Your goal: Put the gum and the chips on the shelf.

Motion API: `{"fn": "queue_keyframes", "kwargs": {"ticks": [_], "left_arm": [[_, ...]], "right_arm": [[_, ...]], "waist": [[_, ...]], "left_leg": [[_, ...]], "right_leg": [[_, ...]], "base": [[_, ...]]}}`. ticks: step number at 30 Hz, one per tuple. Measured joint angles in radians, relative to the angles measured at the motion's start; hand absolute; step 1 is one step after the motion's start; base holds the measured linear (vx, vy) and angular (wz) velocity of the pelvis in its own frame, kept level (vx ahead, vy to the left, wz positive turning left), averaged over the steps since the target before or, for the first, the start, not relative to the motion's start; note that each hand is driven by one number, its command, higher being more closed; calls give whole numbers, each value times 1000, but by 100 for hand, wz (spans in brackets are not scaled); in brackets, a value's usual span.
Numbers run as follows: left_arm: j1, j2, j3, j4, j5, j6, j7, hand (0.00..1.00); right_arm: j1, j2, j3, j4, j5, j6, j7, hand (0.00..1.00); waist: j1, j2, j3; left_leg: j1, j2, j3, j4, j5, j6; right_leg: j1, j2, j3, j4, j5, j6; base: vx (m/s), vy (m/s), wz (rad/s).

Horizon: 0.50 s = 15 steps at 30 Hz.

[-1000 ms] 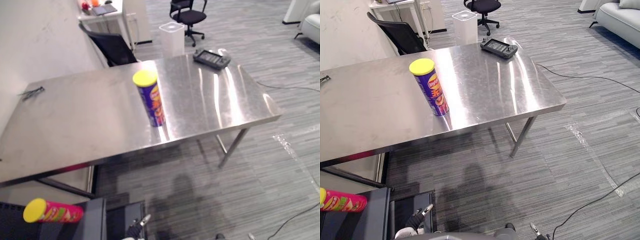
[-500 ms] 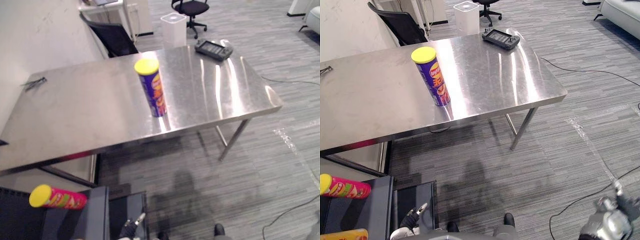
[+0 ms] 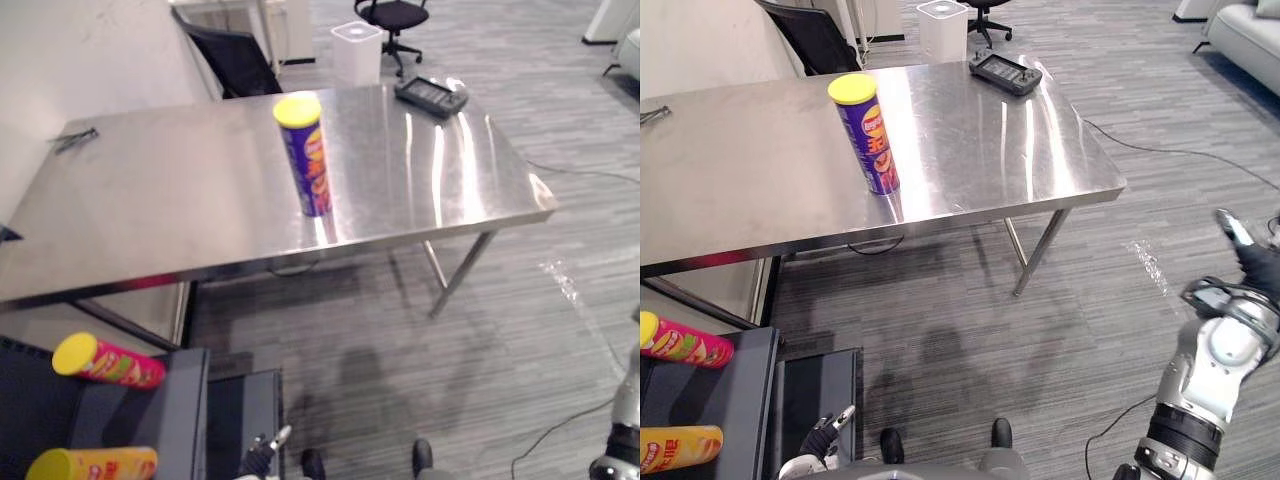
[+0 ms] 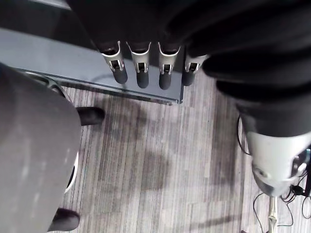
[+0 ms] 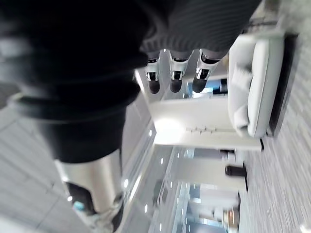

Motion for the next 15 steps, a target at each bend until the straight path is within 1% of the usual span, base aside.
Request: {"fn": "queue_keyframes", "kwargs": {"ticks": [1,2,5,7,9,10,13,14,15], "left_arm": [[0,3,-2,0,0,0,-2,0],[0,4,-10,-1,0,0,-3,0],[0,11,-33,-1,0,0,-4,0],[-5,11,-46,-2,-1,-2,-4,0],[-8,11,-51,-10,-4,-4,-4,0],[-9,11,-51,-10,-4,-4,-3,0],[-19,10,-51,-11,-6,-3,-2,0],[-23,10,-51,-11,-6,-3,-2,0],[-28,10,-52,-11,-6,-2,-2,0]], "right_arm": [[-7,-9,28,0,0,0,15,0],[-26,-19,73,0,12,0,45,0],[-88,-24,173,23,18,0,81,0],[-144,-24,241,88,21,3,96,0],[-200,-23,309,146,21,9,99,0],[-206,-22,314,151,21,9,99,0],[-270,-21,362,214,21,16,97,0],[-293,-21,378,239,20,21,95,0],[-313,-21,386,256,20,25,95,0]], "waist": [[0,-2,-1],[4,-4,-3],[10,-3,-3],[27,-4,-2],[42,-4,-1],[44,-4,-1],[65,-1,4],[76,1,7],[81,4,17]], "left_leg": [[0,0,-6,0,1,1],[0,1,-13,0,2,2],[-1,-5,-36,2,6,5],[-2,-9,-46,1,9,8],[-19,-14,-72,0,16,10],[-21,-15,-75,0,18,10],[-34,-16,-93,0,28,11],[-33,-16,-96,0,30,12],[-32,-16,-101,0,32,12]], "right_leg": [[3,0,-3,0,1,0],[7,1,-7,0,7,-2],[22,-2,-32,-4,13,-4],[30,-7,-46,-7,13,-4],[32,-12,-69,-13,13,-5],[33,-12,-72,-16,13,-5],[35,-14,-88,-22,11,-6],[39,-13,-94,-24,10,-8],[46,-13,-100,-25,8,-11]], "base": [[18,3,19],[13,5,17],[-1,10,22],[-37,10,18],[-52,11,31],[-60,6,30],[-56,-4,17],[-48,-7,9],[-48,-8,13]]}}
